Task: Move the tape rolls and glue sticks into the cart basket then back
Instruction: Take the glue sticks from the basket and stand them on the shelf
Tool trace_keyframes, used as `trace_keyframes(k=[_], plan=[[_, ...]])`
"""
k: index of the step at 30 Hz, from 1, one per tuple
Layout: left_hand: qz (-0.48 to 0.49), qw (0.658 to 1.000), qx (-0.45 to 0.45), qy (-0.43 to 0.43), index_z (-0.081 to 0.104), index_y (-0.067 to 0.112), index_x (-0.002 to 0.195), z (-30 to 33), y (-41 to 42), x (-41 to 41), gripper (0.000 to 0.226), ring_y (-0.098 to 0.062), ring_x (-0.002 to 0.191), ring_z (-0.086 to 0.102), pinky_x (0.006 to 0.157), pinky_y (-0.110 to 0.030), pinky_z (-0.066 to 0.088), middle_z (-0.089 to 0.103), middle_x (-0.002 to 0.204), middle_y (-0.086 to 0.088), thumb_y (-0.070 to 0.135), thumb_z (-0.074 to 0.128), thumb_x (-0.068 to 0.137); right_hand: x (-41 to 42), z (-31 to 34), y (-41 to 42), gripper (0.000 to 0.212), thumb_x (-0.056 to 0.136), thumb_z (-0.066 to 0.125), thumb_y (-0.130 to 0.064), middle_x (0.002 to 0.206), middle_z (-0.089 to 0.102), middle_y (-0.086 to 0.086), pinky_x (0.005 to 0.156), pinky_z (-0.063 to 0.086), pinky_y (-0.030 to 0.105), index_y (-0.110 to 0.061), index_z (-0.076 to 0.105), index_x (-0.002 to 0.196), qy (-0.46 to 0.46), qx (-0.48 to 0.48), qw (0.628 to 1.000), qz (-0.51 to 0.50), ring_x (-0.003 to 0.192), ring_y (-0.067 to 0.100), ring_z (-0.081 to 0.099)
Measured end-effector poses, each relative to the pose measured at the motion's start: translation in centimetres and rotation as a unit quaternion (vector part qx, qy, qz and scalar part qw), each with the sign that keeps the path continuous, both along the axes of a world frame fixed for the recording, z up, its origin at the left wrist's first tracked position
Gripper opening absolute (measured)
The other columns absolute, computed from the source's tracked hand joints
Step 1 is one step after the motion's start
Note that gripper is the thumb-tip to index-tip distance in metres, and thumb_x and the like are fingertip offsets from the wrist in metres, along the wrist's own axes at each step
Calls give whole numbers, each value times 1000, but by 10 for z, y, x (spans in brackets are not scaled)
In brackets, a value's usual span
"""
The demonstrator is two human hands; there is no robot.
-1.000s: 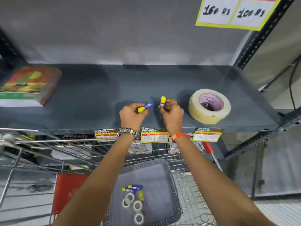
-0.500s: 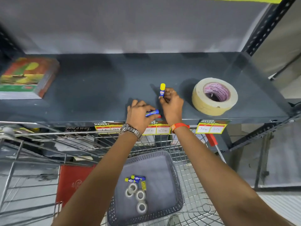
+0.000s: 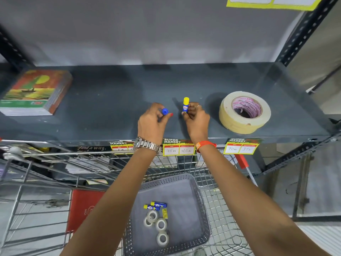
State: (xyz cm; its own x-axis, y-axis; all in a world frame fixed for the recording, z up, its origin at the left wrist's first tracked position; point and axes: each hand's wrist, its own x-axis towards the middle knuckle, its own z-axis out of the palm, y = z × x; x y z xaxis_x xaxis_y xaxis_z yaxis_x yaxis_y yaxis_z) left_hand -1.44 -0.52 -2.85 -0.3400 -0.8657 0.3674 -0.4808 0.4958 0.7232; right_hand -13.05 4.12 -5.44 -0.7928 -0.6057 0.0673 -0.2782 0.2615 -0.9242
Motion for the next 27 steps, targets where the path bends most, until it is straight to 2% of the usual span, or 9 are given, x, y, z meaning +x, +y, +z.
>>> trace_keyframes(k=[4,8,12,16,18,19,21,25,27], plan=[[70,995,68,14,61,5,74,-5,-2,-1,23,-29,65,66,61,-23,42,70,70,-16,20,77,69,1,0,0,23,84,63,-1,102,71,17,91,54,33,-3,61,107,6,7,1000,1,94,25,67],[68,963,253,67,47,17,61,-15,-7,-1,32,-19,52,69,59,-33,58,66,57,-11,22,77,70,1,-3,0,21,84,63,-1,100,71,17,90,55,36,-3,61,105,12,-4,1000,5,93,25,67],[47,824,499,264,40,9,66,-4,-6,-2,31,-13,37,64,43,-23,55,67,51,-12,5,68,78,1,-5,0,21,84,63,-1,100,70,16,90,55,38,-4,61,105,19,-4,1000,6,93,26,67],[-11,719,580,383,54,2,89,2,-5,-5,4,-18,59,71,71,-34,59,65,89,-18,1,57,86,0,-5,-1,22,85,63,-1,102,70,16,91,54,34,-3,61,106,16,-2,1000,7,93,24,67],[-45,691,588,417,54,7,88,1,-4,-8,12,-28,82,68,91,-41,49,67,86,-14,-1,47,92,-1,-5,-1,23,84,63,0,103,70,16,90,53,31,-2,61,107,11,-4,1000,10,93,23,67],[-60,691,583,423,54,7,92,1,-4,-10,14,-31,92,63,96,-42,44,67,83,-12,-1,43,93,-1,-5,-1,23,84,63,0,103,70,16,90,53,31,-2,61,107,12,-5,1000,11,93,23,67],[-77,731,553,393,53,4,106,0,-5,-13,18,-29,97,59,94,-41,44,62,85,-8,1,39,95,-1,-5,0,23,84,62,0,103,70,16,90,54,32,-3,61,107,14,-7,1000,13,92,21,66],[-61,885,392,242,54,2,114,-4,-9,-23,24,-1,72,64,70,-23,48,66,91,-6,3,50,91,0,-6,-2,22,84,62,1,102,70,16,90,55,36,-4,61,106,9,-8,1000,11,90,22,67],[-30,938,301,169,58,3,106,-7,-12,-29,22,-17,83,65,78,-25,48,70,100,-16,7,60,85,0,-6,-2,22,84,62,1,101,70,16,90,55,37,-3,61,105,8,-7,1000,9,91,25,67]])
